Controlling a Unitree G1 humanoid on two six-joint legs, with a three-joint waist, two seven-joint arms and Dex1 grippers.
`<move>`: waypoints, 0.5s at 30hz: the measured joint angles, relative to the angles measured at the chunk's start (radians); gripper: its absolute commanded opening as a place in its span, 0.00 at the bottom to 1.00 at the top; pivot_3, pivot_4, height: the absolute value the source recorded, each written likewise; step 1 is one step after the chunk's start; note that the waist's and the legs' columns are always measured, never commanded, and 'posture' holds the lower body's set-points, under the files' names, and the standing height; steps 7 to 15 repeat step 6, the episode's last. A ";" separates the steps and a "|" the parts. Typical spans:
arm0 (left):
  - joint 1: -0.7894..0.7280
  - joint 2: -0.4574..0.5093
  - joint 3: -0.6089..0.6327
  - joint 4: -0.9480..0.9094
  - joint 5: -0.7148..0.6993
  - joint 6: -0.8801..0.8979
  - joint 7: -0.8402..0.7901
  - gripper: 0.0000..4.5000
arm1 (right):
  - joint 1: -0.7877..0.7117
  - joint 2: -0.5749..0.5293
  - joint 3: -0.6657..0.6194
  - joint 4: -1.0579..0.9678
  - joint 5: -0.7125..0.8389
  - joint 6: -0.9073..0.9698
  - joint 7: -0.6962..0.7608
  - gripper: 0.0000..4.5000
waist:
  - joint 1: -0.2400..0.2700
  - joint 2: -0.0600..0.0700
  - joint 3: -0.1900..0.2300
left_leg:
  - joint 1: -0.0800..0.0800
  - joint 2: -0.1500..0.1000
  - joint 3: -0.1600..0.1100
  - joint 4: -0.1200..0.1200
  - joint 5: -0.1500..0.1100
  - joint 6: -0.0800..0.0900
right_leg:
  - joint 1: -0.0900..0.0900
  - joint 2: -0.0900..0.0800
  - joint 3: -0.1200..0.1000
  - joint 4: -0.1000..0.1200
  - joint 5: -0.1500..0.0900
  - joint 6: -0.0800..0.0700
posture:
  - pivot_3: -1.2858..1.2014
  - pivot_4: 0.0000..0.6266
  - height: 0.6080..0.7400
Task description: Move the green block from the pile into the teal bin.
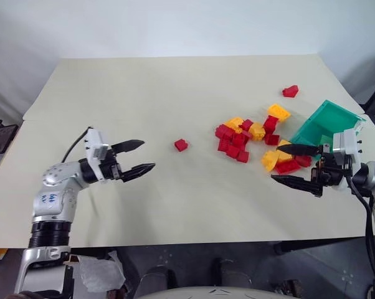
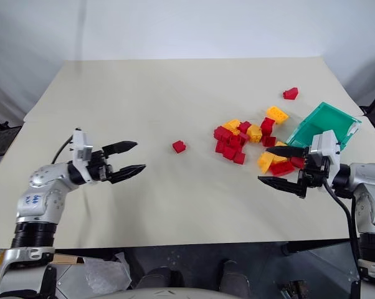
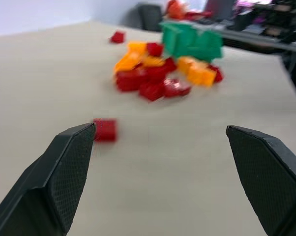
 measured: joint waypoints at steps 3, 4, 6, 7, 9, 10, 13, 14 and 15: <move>0.007 0.013 0.019 -0.004 -0.001 0.003 0.010 1.00 | -0.010 0.012 0.005 0.025 0.005 -0.033 0.010 1.00 | -0.001 0.000 0.000 | 0.000 0.000 0.000 0.000 0.000 0.000 | 0.000 0.000 0.000 0.001 0.000 0.000 | 0.52 0.24 1.00; 0.014 0.016 0.023 -0.013 -0.005 0.011 0.014 1.00 | -0.010 0.014 0.013 0.029 0.002 -0.050 0.013 1.00 | -0.002 0.000 0.000 | 0.000 0.000 0.000 0.000 0.000 0.000 | 0.000 0.000 0.000 0.001 0.000 0.000 | 0.52 0.24 1.00; 0.048 0.027 0.028 -0.058 -0.020 0.042 0.019 1.00 | -0.003 0.017 0.038 0.045 -0.023 -0.105 0.016 1.00 | -0.003 0.000 0.000 | 0.001 0.000 0.000 0.000 -0.001 -0.001 | 0.000 0.000 0.000 0.001 0.000 0.000 | 0.52 0.24 1.00; 0.048 0.027 0.028 -0.058 -0.020 0.042 0.019 1.00 | -0.003 0.017 0.038 0.045 -0.023 -0.105 0.016 1.00 | -0.003 0.000 0.000 | 0.001 0.000 0.000 0.000 -0.001 -0.001 | 0.000 0.000 0.000 0.001 0.000 0.000 | 0.52 0.24 1.00; 0.048 0.027 0.028 -0.058 -0.020 0.042 0.019 1.00 | -0.003 0.017 0.038 0.045 -0.023 -0.105 0.016 1.00 | -0.003 0.000 0.000 | 0.001 0.000 0.000 0.000 -0.001 -0.001 | 0.000 0.000 0.000 0.001 0.000 0.000 | 0.52 0.24 1.00; 0.048 0.027 0.028 -0.058 -0.020 0.042 0.019 1.00 | -0.003 0.017 0.038 0.045 -0.023 -0.105 0.016 1.00 | -0.003 0.000 0.000 | 0.001 0.000 0.000 0.000 -0.001 -0.001 | 0.000 0.000 0.000 0.001 0.000 0.000 | 0.52 0.24 1.00; 0.048 0.027 0.028 -0.058 -0.020 0.042 0.019 1.00 | -0.003 0.017 0.038 0.045 -0.023 -0.105 0.016 1.00 | -0.003 0.000 0.000 | 0.001 0.000 0.000 0.000 -0.001 -0.001 | 0.000 0.000 0.000 0.001 0.000 0.000 | 0.52 0.24 1.00; 0.048 0.027 0.028 -0.058 -0.020 0.042 0.019 1.00 | -0.003 0.017 0.038 0.045 -0.023 -0.105 0.016 1.00 | -0.003 0.000 0.000 | 0.001 0.000 0.000 0.000 -0.001 -0.001 | 0.000 0.000 0.000 0.001 0.000 0.000 | 0.52 0.24 1.00; 0.048 0.027 0.028 -0.058 -0.020 0.042 0.019 1.00 | -0.003 0.017 0.038 0.045 -0.023 -0.105 0.016 1.00 | -0.003 0.000 0.000 | 0.001 0.000 0.000 0.000 -0.001 -0.001 | 0.000 0.000 0.000 0.001 0.000 0.000 | 0.52 0.24 1.00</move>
